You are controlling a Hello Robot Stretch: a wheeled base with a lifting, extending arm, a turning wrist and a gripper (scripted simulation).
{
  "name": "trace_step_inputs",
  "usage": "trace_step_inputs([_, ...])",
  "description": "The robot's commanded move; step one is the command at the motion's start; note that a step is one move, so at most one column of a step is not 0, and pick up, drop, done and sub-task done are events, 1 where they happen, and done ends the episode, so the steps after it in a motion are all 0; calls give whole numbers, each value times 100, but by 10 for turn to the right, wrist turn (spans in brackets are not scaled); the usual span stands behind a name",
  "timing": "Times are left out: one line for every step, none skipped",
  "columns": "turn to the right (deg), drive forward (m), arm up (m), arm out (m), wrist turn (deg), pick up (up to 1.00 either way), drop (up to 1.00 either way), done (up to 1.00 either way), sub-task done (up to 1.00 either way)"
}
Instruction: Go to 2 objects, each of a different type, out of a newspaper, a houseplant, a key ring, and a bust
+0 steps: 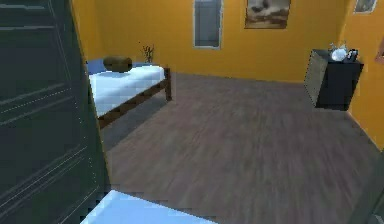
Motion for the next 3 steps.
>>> trace_step_inputs([0,100,0,0,0,0,0,0,0])
trace_step_inputs([0,100,0,0,0,0,0,0,0])
trace_step_inputs([0,100,0,0,0,0,0,0,0])
